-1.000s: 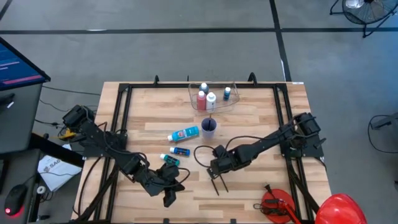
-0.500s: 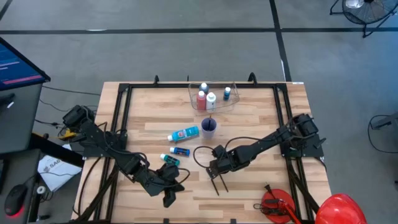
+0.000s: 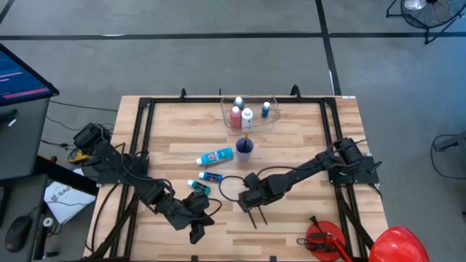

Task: Pick & Place Paint Supplies
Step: Put the black paint brush into the violet cup

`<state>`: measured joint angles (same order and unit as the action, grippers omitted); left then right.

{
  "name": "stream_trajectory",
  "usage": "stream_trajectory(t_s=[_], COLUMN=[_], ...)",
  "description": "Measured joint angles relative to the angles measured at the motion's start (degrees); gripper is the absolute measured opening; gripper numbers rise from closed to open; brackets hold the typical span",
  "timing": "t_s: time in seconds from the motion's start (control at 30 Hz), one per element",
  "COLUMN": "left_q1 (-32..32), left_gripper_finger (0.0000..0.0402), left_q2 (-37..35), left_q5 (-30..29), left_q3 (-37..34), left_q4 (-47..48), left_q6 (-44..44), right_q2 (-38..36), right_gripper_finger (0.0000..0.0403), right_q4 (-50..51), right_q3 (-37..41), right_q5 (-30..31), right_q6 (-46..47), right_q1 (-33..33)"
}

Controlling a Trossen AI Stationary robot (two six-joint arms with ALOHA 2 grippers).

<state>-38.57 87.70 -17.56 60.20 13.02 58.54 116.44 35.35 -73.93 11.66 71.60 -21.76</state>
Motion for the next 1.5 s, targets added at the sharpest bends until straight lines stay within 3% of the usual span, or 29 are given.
stream_trajectory(t_s=[0.37,0.7,1.03,1.2,1.5], left_q1=[-0.4,-0.4,-0.6,-2.3,-6.5], left_gripper_finger=[0.0000,0.0000,0.0000,0.0000,0.0000], left_q2=[0.0,0.0,0.0,-1.2,-6.7], left_q5=[0.0,-0.2,-1.2,-7.7,-21.8], left_q3=[0.0,0.0,0.0,0.0,0.0], left_q4=[0.2,0.6,1.7,2.8,8.5], left_q6=[0.4,0.4,0.7,1.5,3.1], right_q2=[0.5,1.7,1.2,-0.7,-11.9], right_gripper_finger=[0.0011,0.0002,0.0001,0.0000,0.0000], right_q4=[2.5,8.4,10.1,11.1,9.5], right_q3=[0.0,-7.3,-16.3,-18.7,-18.4], right_q5=[-3.5,-2.2,3.8,9.6,26.7], right_q6=[0.3,-3.7,-9.4,-11.6,-17.6], right_q1=[1.1,1.1,3.1,4.7,10.0])
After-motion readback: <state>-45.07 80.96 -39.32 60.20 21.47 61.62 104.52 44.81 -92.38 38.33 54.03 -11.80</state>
